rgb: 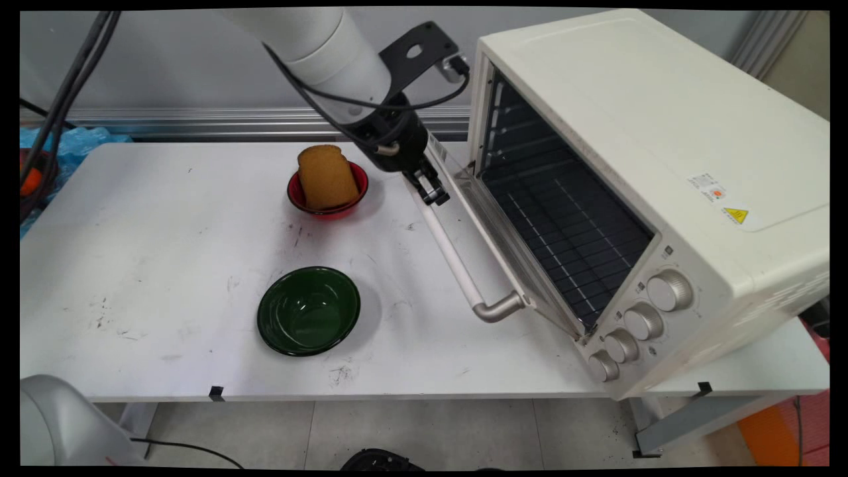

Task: Open the oven

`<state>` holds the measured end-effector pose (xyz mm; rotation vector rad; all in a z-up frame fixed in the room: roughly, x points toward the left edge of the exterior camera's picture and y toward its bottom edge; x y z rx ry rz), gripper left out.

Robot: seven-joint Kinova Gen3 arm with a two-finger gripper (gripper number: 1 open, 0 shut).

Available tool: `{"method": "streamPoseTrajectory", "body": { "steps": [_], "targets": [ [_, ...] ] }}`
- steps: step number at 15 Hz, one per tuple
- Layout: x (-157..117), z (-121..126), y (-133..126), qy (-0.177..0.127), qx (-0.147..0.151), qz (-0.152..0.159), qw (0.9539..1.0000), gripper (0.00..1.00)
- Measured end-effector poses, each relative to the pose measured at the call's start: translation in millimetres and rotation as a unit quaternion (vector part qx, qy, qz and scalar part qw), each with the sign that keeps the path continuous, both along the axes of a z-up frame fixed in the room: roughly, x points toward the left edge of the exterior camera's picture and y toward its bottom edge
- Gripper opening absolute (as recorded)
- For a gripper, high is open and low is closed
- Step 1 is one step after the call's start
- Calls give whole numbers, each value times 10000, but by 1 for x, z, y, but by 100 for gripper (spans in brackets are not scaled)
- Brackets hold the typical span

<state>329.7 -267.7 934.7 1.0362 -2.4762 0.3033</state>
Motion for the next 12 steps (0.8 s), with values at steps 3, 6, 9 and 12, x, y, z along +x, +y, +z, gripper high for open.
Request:
{"method": "streamPoseTrajectory", "body": {
  "steps": [3,6,9,12],
  "targets": [
    [6,-8,7,31,-74,40,10000,0],
    [11,-16,14,52,-147,54,9999,0],
    [15,-22,21,76,-199,24,9998,0],
    [18,-28,26,108,-272,6,9996,0]
  ]
}}
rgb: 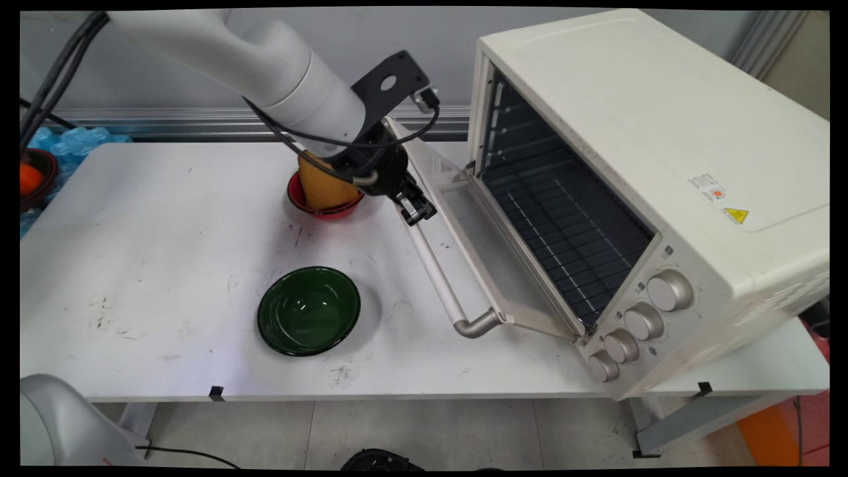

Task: Open the oven

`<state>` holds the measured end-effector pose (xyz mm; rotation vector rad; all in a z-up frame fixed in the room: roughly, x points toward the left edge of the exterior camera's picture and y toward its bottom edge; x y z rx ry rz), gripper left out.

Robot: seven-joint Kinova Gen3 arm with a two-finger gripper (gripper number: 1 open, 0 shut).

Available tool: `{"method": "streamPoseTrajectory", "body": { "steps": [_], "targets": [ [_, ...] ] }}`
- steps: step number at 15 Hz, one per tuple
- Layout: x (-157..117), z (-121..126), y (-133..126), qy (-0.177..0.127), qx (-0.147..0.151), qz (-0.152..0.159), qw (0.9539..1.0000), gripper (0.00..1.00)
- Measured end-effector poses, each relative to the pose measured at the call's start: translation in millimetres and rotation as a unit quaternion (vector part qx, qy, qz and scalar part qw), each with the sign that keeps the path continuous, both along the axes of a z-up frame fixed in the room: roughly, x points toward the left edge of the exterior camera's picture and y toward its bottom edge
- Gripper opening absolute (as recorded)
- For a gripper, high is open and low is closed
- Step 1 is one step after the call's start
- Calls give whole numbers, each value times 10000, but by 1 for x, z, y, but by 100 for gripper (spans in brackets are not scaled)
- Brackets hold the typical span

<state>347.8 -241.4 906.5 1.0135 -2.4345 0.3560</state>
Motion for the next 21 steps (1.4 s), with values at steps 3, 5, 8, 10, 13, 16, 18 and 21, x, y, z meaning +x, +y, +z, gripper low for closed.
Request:
{"method": "streamPoseTrajectory", "body": {
  "steps": [3,5,8,10,13,16,18,21],
  "targets": [
    [4,-7,5,41,-84,8,10000,0],
    [7,-13,8,57,-150,27,9999,0],
    [10,-19,12,63,-230,32,9997,0],
    [13,-24,15,72,-294,30,9995,0],
    [17,-32,19,101,-391,38,9992,0],
    [20,-37,23,151,-454,43,9988,0],
    [22,-40,26,192,-492,34,9986,0],
    [24,-44,30,254,-536,18,9982,0]
  ]
}}
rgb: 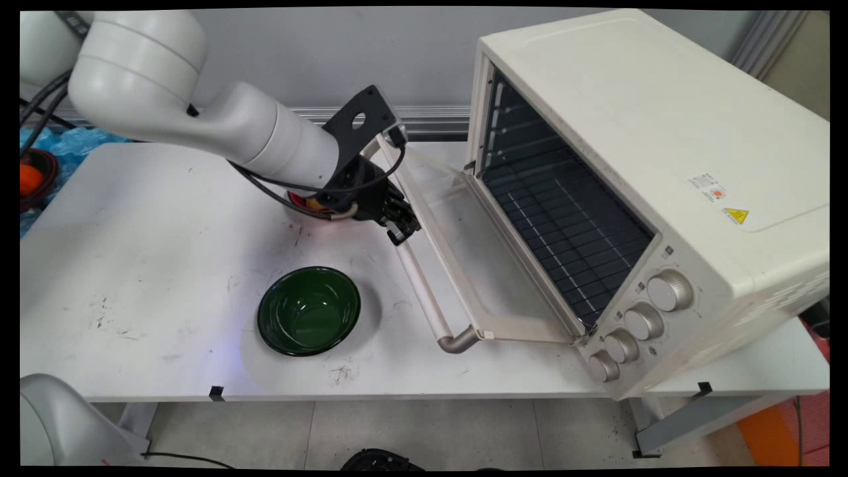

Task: Open the oven

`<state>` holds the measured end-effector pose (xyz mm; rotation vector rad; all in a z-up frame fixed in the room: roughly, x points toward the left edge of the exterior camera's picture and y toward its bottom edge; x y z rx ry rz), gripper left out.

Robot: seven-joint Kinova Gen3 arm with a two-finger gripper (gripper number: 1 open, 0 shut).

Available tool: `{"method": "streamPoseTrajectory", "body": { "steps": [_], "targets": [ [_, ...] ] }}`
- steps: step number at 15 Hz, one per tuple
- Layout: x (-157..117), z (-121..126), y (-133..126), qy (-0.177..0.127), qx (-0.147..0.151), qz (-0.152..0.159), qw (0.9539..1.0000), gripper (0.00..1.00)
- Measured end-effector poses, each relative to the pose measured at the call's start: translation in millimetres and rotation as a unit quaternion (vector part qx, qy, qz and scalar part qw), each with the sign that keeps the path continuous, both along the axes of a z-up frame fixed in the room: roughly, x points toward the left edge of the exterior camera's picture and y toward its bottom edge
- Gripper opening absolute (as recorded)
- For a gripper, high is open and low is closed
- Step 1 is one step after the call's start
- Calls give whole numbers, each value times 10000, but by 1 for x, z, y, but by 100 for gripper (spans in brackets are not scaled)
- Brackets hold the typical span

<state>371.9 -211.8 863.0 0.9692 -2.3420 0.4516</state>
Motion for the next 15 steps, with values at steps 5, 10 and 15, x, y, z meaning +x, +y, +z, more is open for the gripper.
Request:
{"method": "streamPoseTrajectory", "body": {
  "steps": [5,10,15],
  "targets": [
    [6,-8,9,106,-59,2,9999,0],
    [16,-17,18,144,-63,70,9999,0],
    [25,-24,26,164,-39,125,9998,0]
  ]
}}
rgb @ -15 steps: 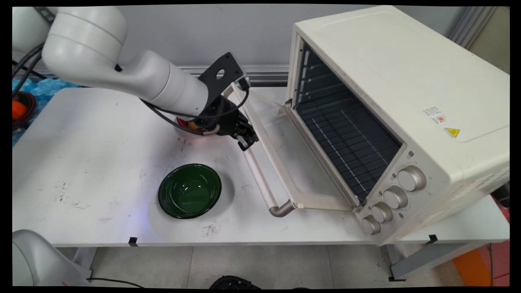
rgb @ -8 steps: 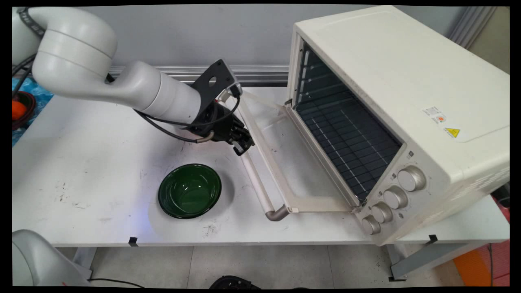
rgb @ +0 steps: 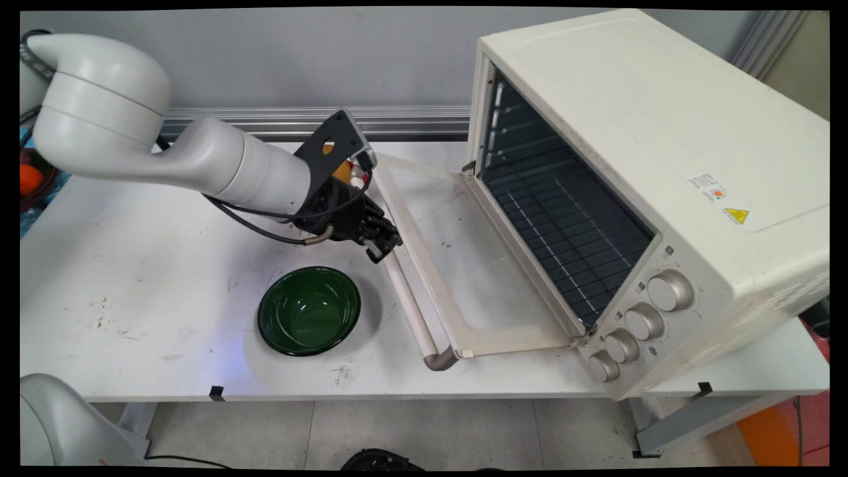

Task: Open the oven

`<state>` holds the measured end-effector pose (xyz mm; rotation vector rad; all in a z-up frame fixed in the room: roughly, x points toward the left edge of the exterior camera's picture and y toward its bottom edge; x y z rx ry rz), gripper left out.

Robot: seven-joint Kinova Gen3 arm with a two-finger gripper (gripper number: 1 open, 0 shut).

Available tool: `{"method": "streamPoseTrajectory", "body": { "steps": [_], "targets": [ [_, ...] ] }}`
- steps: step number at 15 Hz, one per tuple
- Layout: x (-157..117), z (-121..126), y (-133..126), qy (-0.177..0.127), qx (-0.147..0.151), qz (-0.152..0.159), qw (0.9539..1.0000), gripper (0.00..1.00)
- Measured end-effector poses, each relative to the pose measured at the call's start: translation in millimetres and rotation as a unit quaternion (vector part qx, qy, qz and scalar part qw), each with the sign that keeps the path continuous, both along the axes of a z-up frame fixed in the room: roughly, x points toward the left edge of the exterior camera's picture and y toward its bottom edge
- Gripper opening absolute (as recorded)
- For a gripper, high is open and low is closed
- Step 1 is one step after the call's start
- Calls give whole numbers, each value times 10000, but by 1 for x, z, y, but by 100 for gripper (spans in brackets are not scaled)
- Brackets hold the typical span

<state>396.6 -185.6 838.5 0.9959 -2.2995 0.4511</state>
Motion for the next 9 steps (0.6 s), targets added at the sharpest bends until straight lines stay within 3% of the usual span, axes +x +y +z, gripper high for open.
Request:
{"method": "streamPoseTrajectory", "body": {
  "steps": [9],
  "targets": [
    [11,-6,10,-35,27,11,10000,0]
  ]
}}
